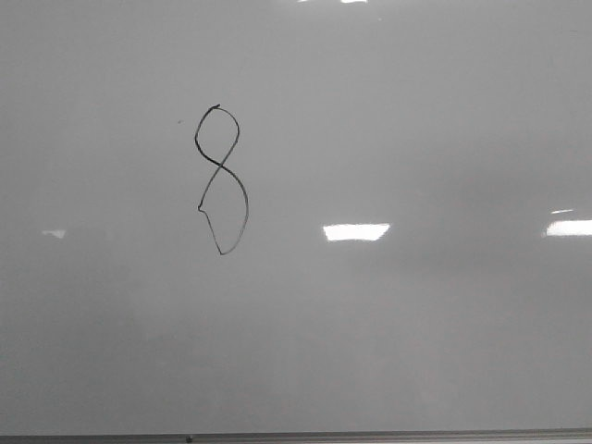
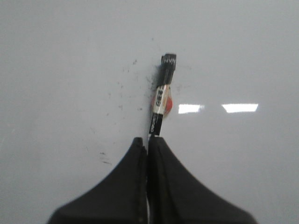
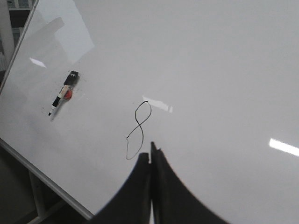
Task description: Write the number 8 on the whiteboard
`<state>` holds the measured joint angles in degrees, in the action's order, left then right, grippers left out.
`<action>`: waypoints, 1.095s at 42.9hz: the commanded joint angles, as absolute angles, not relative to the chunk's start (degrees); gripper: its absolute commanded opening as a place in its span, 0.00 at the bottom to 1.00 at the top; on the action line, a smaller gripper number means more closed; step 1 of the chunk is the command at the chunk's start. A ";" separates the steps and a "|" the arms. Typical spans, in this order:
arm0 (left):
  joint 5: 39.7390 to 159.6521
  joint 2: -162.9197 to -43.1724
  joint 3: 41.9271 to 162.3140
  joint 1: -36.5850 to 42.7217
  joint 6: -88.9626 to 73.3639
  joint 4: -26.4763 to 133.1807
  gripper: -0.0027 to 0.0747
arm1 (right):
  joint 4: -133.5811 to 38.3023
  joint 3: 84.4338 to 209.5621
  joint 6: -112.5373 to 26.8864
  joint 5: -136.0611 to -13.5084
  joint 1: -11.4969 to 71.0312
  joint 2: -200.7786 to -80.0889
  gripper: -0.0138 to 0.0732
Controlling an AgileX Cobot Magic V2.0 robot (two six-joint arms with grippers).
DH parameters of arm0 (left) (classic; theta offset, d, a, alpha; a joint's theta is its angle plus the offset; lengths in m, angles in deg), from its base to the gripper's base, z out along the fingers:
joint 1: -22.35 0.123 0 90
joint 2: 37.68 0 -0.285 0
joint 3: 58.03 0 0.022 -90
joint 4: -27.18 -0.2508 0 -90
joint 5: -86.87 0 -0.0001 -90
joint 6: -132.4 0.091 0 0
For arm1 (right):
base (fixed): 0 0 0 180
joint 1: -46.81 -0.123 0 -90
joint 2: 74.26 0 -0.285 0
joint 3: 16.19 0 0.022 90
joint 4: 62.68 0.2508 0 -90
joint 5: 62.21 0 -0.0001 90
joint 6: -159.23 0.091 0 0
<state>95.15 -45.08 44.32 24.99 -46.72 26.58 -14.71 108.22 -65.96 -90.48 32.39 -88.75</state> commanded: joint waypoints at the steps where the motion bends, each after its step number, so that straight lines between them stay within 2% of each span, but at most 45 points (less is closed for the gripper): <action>1: 90.04 -44.36 43.71 25.05 -46.68 27.18 0.01 | -12.90 109.59 -65.96 -87.31 32.61 -89.45 0.09; 37: 90.42 -44.36 43.59 25.05 -46.68 27.18 0.01 | -12.97 109.59 -66.08 -87.15 32.61 -89.45 0.09; 43: 90.42 -44.36 43.59 25.05 -46.68 27.18 0.01 | -16.32 108.30 -67.31 -80.73 32.80 -89.38 0.09; 47: 90.42 -44.36 43.59 25.05 -46.68 27.18 0.01 | -22.58 105.95 -62.55 -75.14 35.00 -88.33 0.09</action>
<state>95.13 -45.08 44.32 24.99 -46.69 26.67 -18.27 106.35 -66.03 -83.42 33.10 -88.45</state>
